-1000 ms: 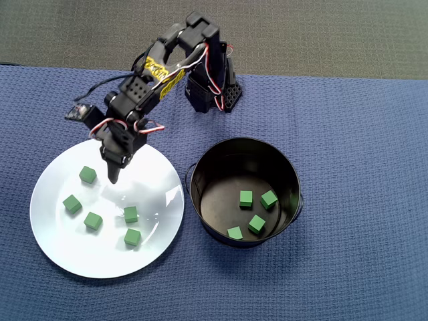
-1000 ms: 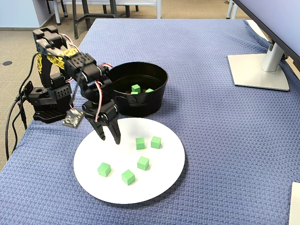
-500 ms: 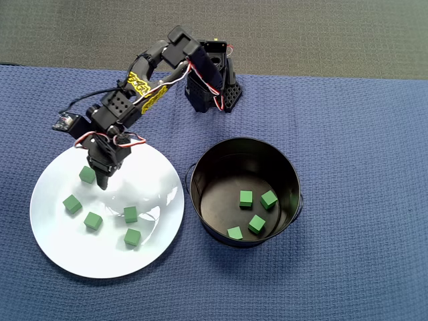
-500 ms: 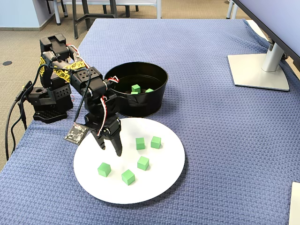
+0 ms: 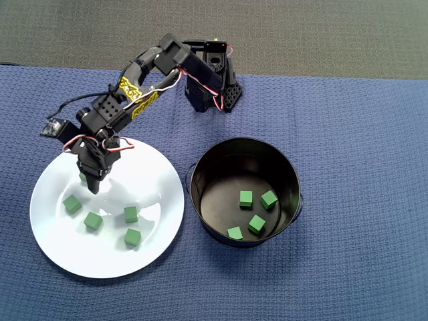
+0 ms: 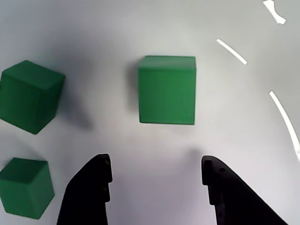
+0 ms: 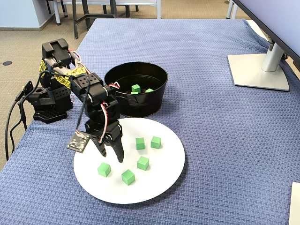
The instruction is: Pick up the green cubes from the white plate and place them in the black recipient
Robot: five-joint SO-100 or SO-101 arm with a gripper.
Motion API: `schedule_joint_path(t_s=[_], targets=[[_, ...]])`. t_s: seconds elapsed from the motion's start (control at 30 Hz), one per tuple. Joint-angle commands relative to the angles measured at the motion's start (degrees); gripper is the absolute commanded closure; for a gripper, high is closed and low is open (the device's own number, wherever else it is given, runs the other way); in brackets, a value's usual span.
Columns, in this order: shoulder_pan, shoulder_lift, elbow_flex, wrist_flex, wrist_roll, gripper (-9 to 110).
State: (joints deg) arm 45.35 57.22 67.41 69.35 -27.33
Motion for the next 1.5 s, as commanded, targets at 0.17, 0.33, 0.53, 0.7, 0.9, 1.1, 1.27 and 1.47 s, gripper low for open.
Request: schedule_joint_path(t_s=[0.17,0.33,0.53,0.7,0.9,1.1,1.27,1.47], targets=[[2.3,-0.7,-4.9,-1.4,-2.1,87],[2.4,-2.5,-7.1,-0.6,-2.3,87],[3.2,-4.4,-10.3,0.6,-2.4,93],[3.3,-6.0,-12.5,2.1,-3.1,90],[3.6,-6.4,-12.6,2.5,-3.5,89],[3.3,-5.7,-10.9,2.5,-5.9,85],[3.5,-3.3,-7.6,2.1,-7.6,84],[3.6,-2.2,-5.1,2.4,-10.3,82]])
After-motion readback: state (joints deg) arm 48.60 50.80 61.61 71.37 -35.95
